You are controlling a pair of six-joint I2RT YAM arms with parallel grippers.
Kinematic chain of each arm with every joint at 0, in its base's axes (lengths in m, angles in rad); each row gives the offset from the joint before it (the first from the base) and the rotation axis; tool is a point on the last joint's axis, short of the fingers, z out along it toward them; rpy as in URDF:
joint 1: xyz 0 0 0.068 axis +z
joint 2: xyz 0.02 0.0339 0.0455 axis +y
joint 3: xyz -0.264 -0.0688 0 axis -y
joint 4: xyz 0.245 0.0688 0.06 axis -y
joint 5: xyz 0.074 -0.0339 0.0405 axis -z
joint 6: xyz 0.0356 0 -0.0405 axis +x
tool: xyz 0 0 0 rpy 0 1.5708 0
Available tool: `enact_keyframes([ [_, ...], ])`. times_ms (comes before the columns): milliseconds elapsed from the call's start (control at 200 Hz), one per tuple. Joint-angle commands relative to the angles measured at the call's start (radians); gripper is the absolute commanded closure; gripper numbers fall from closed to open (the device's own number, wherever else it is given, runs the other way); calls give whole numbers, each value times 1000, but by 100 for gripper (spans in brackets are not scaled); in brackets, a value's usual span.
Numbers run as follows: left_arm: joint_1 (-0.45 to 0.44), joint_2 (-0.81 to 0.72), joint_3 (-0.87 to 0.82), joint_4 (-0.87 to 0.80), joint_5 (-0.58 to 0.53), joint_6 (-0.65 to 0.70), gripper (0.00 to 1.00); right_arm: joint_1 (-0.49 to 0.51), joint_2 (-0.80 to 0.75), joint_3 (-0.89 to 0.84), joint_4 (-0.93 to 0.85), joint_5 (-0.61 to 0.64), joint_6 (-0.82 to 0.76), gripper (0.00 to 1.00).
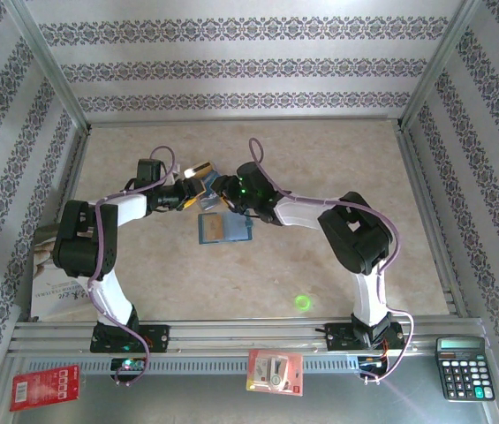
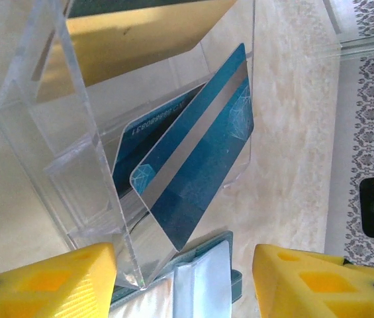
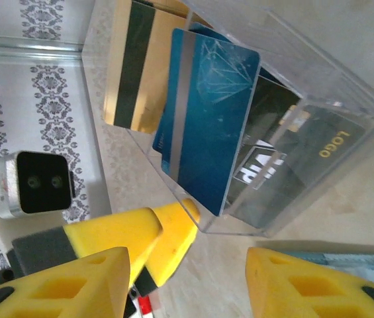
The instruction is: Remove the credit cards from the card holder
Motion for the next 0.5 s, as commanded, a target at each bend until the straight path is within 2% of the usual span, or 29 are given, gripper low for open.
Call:
enact_keyframes([
  [0, -19, 20, -15, 79, 35, -31, 44, 8, 23, 57, -71, 71, -38, 51],
  [235, -30, 22, -23, 83, 28, -32, 45, 2, 74, 163, -216, 112, -121, 51],
  [495, -30, 10, -28, 76, -3, -34, 47, -4, 126, 262, -313, 102, -162, 51],
])
